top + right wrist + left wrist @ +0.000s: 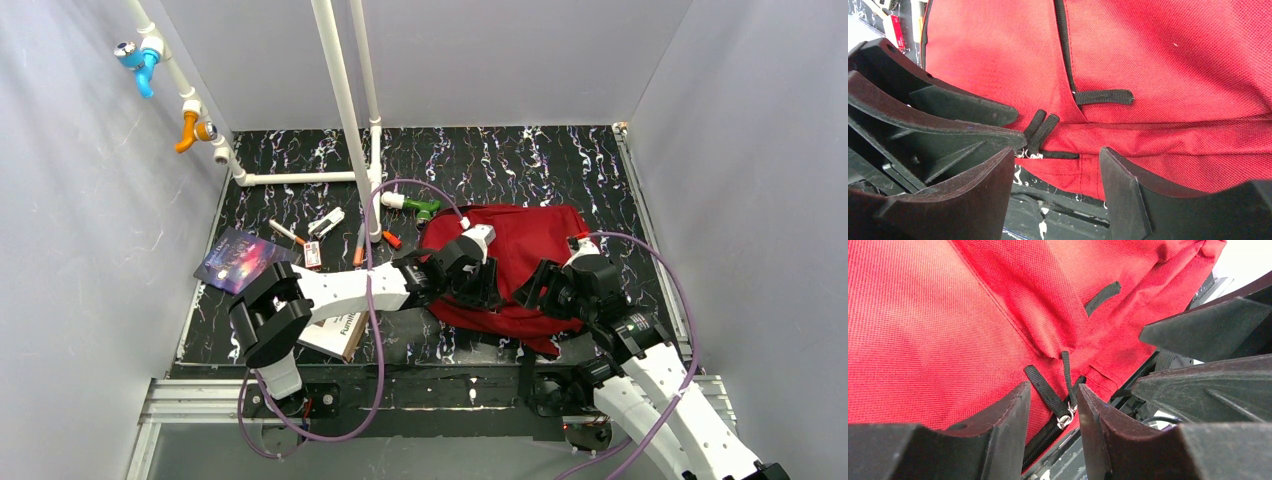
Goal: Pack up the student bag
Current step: Unzip the student bag at the center of the board.
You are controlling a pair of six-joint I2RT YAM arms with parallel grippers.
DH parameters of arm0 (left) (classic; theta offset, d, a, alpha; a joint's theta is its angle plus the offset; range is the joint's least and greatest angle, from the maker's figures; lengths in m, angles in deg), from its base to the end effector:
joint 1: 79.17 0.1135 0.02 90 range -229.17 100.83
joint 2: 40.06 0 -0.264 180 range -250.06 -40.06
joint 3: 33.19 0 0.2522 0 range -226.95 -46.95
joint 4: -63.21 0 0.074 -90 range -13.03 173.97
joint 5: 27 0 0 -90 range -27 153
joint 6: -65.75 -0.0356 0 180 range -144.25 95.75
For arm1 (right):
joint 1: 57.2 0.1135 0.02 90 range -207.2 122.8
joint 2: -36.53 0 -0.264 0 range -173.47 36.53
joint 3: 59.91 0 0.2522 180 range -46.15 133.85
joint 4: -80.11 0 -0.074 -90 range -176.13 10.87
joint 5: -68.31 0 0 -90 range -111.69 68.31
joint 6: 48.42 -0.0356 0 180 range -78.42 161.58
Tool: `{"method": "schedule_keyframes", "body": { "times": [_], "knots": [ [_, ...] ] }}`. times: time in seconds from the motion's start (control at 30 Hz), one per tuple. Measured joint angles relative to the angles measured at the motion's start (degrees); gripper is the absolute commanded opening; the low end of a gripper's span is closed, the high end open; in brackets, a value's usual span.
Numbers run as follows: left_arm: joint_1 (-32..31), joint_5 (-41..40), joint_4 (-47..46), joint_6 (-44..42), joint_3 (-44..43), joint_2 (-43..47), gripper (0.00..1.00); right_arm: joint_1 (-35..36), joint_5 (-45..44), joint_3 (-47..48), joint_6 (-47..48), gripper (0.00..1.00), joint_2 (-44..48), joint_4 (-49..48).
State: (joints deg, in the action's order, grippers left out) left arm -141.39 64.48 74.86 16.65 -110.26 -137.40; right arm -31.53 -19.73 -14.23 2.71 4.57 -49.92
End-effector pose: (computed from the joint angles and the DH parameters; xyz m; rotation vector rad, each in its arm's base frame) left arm 0.1778 -0.3396 0.2300 0.4472 2.2855 -1.0315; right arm 0.1161 0.0571 0.2483 0.2428 2.2710 0.6510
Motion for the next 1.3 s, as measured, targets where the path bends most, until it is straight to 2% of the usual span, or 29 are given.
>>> {"method": "schedule_keyframes", "body": {
  "times": [0.2,0.4,0.47,0.7,0.87,1.0,1.17,1.2,1.3],
  "knots": [
    [0.1,1.4,0.4,0.5,-0.5,-1.6,0.38,0.0,1.1,-2.6,-0.5,0.70,-0.3,-1.0],
    [0.1,4.3,-0.1,1.8,-0.2,-4.7,0.04,0.0,3.0,-6.3,-2.5,0.66,-0.3,-3.1],
    [0.1,4.7,-0.1,1.9,0.0,-4.7,0.00,0.0,3.7,-7.4,-3.2,0.59,-0.3,-3.8],
    [0.1,5.0,-2.0,1.3,1.3,-2.8,0.00,0.0,8.1,-7.9,-6.0,0.53,-0.3,-7.0],
    [0.1,5.2,-5.8,1.2,4.9,1.5,0.00,0.0,9.8,-9.1,-9.6,0.49,-1.0,-12.9],
    [0.1,5.3,-8.0,1.2,6.6,3.6,0.00,0.0,10.7,-11.5,-13.4,0.49,-4.3,-18.8],
    [0.1,5.4,-9.1,1.6,8.0,3.7,0.00,0.0,12.3,-11.9,-15.1,0.42,-9.0,-23.3],
    [0.1,5.4,-9.2,1.6,8.2,3.7,0.00,0.0,12.5,-11.9,-15.1,0.43,-9.2,-23.6],
    [0.1,5.4,-9.6,1.6,8.3,3.7,0.00,0.0,12.9,-11.9,-15.2,0.57,-8.9,-24.2]
  ]
}}
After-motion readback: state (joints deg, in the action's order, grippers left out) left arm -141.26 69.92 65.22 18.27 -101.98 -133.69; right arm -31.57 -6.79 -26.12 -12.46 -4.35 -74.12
